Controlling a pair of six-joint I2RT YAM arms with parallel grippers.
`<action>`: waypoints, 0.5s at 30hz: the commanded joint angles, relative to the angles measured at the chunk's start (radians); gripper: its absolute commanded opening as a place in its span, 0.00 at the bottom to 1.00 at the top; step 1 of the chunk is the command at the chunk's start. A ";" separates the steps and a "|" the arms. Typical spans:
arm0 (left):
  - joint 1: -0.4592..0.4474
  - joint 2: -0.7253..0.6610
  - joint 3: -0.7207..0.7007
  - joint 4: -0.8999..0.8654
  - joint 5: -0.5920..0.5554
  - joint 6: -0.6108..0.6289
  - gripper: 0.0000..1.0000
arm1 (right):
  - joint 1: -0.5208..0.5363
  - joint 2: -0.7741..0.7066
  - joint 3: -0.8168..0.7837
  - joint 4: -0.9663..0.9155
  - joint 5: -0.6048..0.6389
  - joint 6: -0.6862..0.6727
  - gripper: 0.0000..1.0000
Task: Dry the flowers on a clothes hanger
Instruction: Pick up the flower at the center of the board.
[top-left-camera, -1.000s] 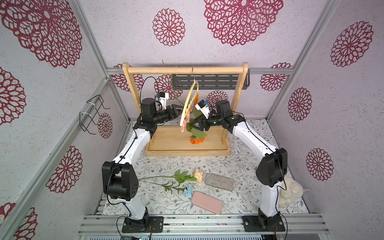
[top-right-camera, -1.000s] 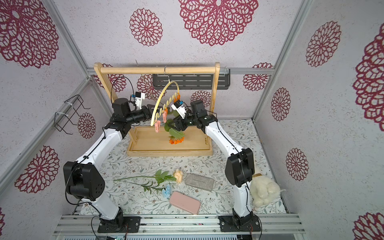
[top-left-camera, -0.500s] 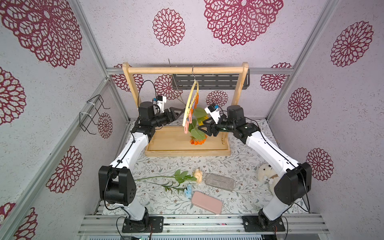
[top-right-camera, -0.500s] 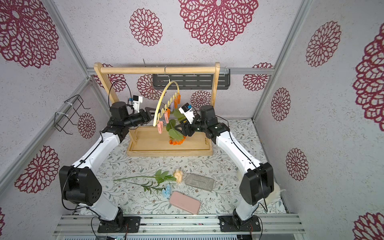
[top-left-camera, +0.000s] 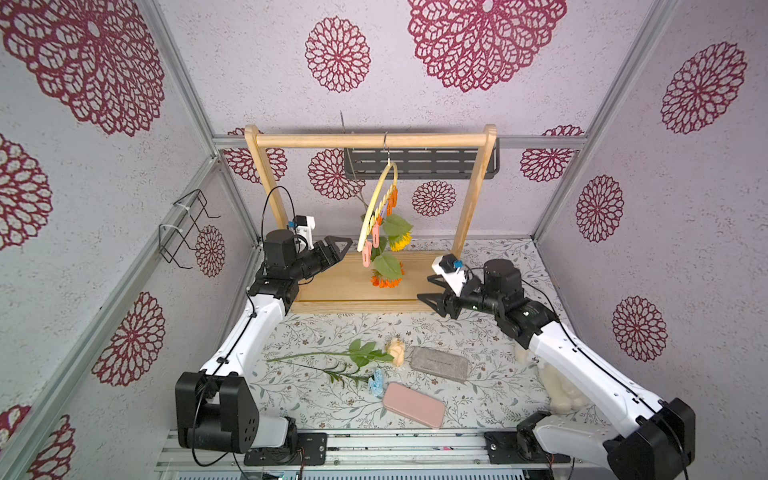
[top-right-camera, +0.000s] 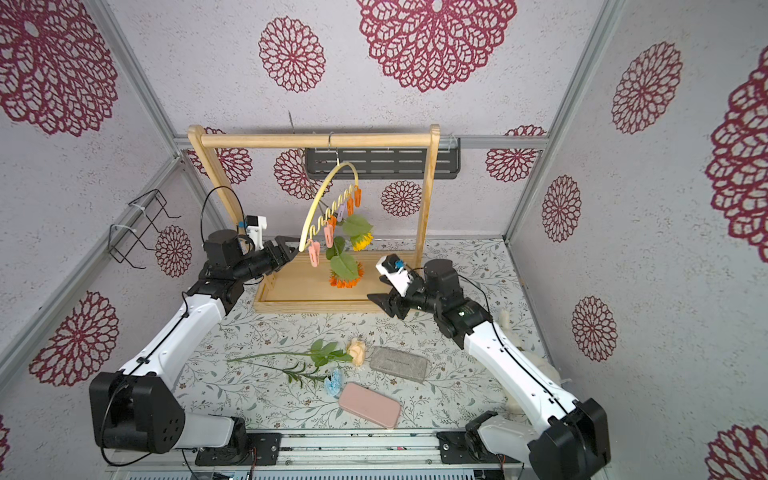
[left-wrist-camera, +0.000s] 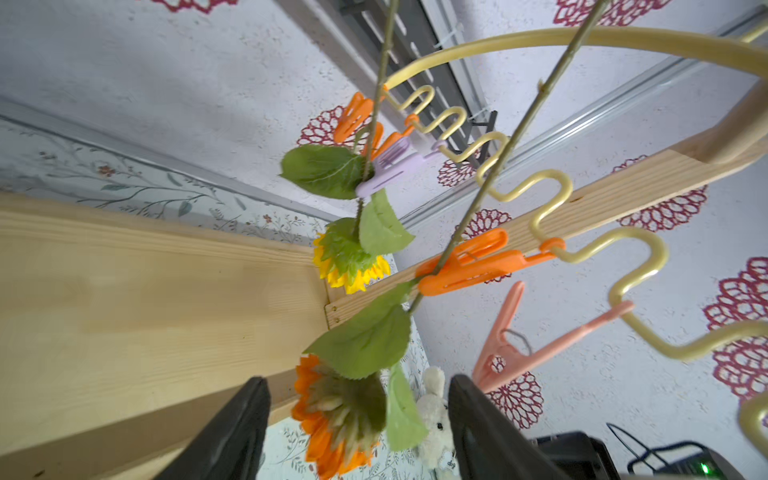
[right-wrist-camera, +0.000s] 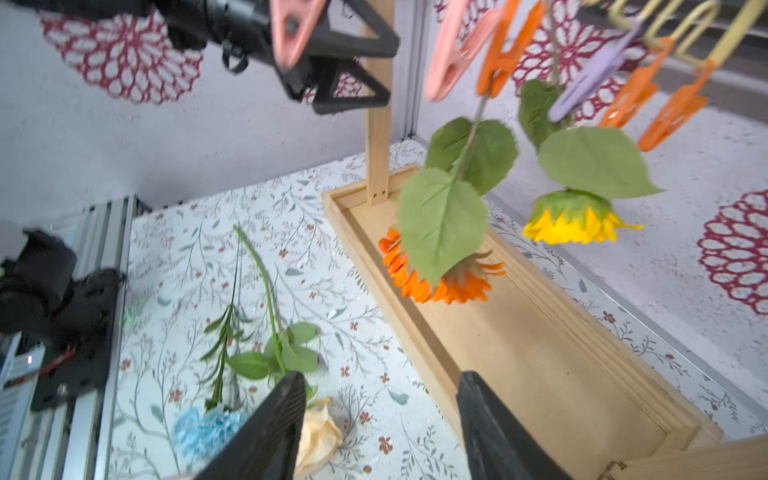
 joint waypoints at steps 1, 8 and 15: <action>0.023 -0.086 -0.080 -0.056 -0.119 -0.006 0.72 | 0.092 -0.018 -0.051 -0.005 0.057 -0.180 0.65; 0.030 -0.324 -0.295 -0.212 -0.373 -0.093 0.79 | 0.223 0.097 -0.073 -0.047 0.126 -0.312 0.69; 0.015 -0.492 -0.467 -0.405 -0.532 -0.395 0.83 | 0.343 0.251 -0.046 0.019 0.252 -0.297 0.71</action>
